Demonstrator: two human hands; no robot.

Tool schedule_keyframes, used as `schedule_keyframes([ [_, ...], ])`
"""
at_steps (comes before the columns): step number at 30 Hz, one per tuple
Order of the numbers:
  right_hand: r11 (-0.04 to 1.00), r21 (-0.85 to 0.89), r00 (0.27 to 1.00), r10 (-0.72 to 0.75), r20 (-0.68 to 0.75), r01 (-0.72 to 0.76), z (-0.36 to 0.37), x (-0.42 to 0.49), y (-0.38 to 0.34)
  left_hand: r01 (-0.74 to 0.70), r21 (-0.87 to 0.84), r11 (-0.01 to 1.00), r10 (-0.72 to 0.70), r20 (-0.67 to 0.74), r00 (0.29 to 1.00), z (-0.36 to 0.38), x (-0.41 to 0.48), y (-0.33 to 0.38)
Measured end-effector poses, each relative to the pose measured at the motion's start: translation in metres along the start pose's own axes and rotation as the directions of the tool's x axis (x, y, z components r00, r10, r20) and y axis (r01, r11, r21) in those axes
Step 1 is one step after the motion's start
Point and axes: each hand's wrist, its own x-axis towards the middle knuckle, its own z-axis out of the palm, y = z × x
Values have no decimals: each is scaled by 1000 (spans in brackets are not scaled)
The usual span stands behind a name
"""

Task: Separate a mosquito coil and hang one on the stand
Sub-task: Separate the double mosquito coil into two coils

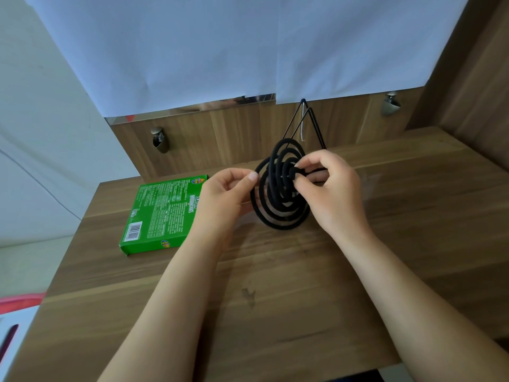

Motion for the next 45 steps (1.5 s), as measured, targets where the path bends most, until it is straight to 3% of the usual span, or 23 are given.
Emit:
schedule_keyframes([
  [6,958,210,981,193,31,-195,-5,5,1,39,-2,999,-39,-92,995,-5,4,-1],
  [10,851,411,944,316,98,-327,-7,8,0,55,84,995,-45,-114,992,-8,6,-4],
  [13,803,458,923,354,151,-382,-9,10,0,51,186,981,-28,-122,992,-9,7,-7],
  [18,807,423,910,338,242,-412,-11,11,2,8,372,928,27,-89,996,-11,5,-8],
  [25,826,398,913,324,247,-400,-14,12,4,-58,594,802,123,-69,990,-9,2,-7],
  [31,796,437,906,334,259,-418,-17,14,8,-97,772,628,163,-9,987,-7,-2,-5],
  [39,805,411,901,348,258,-428,-17,15,12,-161,861,482,240,48,970,-5,-4,-7],
  [45,882,246,911,358,206,-402,-16,13,12,-192,877,439,236,93,967,-6,-3,-8],
])
